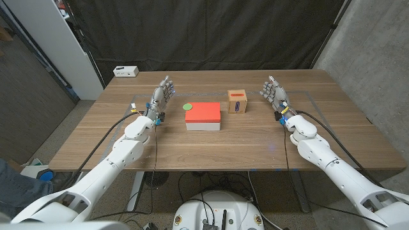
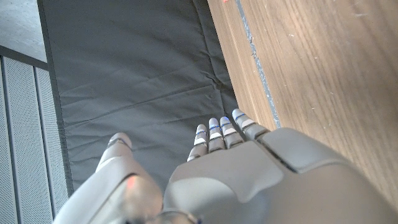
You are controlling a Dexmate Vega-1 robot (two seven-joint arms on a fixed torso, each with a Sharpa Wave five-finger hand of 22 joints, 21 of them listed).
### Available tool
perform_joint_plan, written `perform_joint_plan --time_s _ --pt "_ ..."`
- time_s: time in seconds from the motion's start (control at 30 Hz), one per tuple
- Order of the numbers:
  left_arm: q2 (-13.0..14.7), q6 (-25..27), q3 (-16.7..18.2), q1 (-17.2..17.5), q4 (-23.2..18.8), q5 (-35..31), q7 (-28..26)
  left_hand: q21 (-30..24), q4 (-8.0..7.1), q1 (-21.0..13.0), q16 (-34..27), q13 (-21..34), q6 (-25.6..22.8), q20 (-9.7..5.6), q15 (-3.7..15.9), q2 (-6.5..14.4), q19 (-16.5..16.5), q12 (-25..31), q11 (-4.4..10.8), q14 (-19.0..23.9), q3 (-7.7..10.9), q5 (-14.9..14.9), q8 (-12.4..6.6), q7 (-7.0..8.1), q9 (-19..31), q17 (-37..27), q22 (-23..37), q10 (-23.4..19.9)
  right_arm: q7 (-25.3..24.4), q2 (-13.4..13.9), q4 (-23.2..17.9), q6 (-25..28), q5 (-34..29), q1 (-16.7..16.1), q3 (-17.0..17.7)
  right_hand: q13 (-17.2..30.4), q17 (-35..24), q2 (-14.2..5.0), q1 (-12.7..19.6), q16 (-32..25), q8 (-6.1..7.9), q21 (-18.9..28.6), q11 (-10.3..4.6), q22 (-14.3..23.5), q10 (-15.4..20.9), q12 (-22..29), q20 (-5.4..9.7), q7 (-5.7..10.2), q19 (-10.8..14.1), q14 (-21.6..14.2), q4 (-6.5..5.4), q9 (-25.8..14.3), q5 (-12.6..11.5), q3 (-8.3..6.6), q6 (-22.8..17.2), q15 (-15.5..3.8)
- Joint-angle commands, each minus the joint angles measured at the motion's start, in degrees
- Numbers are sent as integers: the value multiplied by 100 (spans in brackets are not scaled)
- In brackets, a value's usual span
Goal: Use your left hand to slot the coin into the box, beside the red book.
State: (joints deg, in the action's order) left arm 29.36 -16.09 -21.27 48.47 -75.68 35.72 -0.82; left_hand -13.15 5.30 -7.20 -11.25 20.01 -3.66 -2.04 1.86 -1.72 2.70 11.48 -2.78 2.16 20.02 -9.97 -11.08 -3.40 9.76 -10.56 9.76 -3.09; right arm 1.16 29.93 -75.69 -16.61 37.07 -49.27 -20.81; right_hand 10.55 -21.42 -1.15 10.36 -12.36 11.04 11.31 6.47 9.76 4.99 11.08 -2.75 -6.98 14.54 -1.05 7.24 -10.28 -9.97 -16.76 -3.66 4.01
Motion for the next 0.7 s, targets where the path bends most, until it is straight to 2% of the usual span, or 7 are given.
perform_joint_plan --time_s 0.03,0.3,0.4,0.47,0.53,0.63,0.7 --pt "116 7 10 181 -428 -191 -292 -18 16 -60 -40 -16 -54 -388 -9 22 71 36 -27 75 36 -38 -29 -40 27 -8 24 -79 -337 133 -325 50 -127 -229 58 28 -7 -1 39 -30 43 25 24 28 46 48 8 -331 74 -18 13 -30 -37 -49 -62 6" --pt "263 36 149 386 -738 -230 -519 -34 72 -82 -56 -121 -186 -297 -11 67 224 54 -9 196 76 -41 -43 -12 27 -1 29 -192 -504 238 -555 50 -248 -348 97 29 4 -26 67 -39 45 27 -1 28 69 49 15 -309 95 -51 35 -30 -34 -66 -81 1" --pt "370 149 272 590 -1024 -333 -903 -291 137 28 -224 -383 -368 56 2 127 1016 54 100 778 114 -37 -17 66 33 -80 119 -348 -557 251 -603 36 -277 -388 111 30 7 -37 78 -45 47 28 -5 28 92 55 6 -296 103 -69 42 -30 -33 -72 -91 -17" --pt "381 199 312 642 -1096 -350 -1026 -531 94 219 -459 -506 -461 74 76 185 1435 70 127 1247 94 -36 -17 128 38 -261 263 -435 -575 248 -620 47 -268 -400 119 30 9 -42 83 -48 47 31 -8 28 100 57 6 -295 114 -78 45 -30 -32 -75 -93 -22" --pt "419 260 381 732 -1203 -372 -1191 -834 119 307 -876 -616 -512 75 94 262 1812 103 149 1956 90 -38 -13 139 41 -557 476 -557 -573 251 -618 31 -281 -411 117 31 11 -50 91 -54 50 32 -17 28 102 55 2 -291 121 -96 51 -31 -31 -80 -105 -11" --pt "518 584 492 899 -1502 -437 -1605 -1848 383 137 -2082 -745 -820 95 311 203 3051 184 108 3939 147 -32 -34 116 48 -1142 1174 -1135 -596 225 -622 24 -263 -434 123 32 14 -57 98 -64 57 40 -22 29 120 59 -4 -289 145 -124 56 -31 -29 -84 -128 -17" --pt "632 897 582 1017 -1728 -447 -1864 -2431 464 -118 -2742 -716 -1159 26 528 103 3589 335 100 4793 203 -22 -77 146 56 -1439 1667 -1765 -628 226 -653 21 -283 -463 120 32 15 -62 102 -70 59 41 -21 29 139 65 -7 -290 153 -139 59 -31 -28 -87 -135 0"
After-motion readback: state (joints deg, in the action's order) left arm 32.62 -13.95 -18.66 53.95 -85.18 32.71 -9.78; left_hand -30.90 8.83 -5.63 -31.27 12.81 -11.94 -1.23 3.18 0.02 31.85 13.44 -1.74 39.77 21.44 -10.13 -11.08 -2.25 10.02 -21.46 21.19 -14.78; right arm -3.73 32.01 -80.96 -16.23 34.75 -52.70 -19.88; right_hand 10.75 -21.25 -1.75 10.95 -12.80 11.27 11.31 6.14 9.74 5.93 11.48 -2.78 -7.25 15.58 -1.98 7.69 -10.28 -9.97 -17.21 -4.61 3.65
